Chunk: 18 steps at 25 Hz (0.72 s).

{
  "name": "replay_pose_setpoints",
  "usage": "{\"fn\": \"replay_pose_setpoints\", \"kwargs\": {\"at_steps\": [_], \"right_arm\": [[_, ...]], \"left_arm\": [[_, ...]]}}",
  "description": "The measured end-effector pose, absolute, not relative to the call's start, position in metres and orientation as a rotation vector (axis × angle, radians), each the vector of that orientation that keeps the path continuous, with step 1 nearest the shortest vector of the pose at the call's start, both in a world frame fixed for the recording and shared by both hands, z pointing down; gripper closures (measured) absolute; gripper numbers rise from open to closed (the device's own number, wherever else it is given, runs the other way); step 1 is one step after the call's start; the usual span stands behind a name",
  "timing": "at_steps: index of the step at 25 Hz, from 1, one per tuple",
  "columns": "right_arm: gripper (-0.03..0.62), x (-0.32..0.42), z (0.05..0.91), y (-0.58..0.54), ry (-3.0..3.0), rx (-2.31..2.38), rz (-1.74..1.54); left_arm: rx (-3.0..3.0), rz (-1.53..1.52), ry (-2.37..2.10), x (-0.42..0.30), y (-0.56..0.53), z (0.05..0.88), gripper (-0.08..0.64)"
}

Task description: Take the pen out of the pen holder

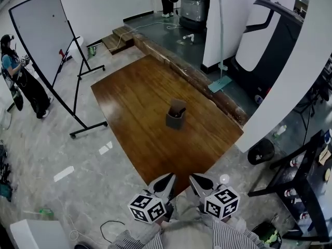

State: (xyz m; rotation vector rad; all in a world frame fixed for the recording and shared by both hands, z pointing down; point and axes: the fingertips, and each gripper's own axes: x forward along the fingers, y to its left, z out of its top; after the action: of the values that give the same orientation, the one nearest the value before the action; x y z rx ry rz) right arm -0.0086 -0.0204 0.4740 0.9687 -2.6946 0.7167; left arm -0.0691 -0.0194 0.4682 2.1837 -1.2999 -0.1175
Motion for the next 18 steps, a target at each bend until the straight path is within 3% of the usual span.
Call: {"fn": "replay_pose_setpoints", "kwargs": {"at_steps": [18], "right_arm": [[0.594,-0.018,0.486,-0.124,-2.693,0.874,0.782]], "left_arm": [[2.144,-0.095,-1.322,-0.065,-0.112,0.477,0.552]]}}
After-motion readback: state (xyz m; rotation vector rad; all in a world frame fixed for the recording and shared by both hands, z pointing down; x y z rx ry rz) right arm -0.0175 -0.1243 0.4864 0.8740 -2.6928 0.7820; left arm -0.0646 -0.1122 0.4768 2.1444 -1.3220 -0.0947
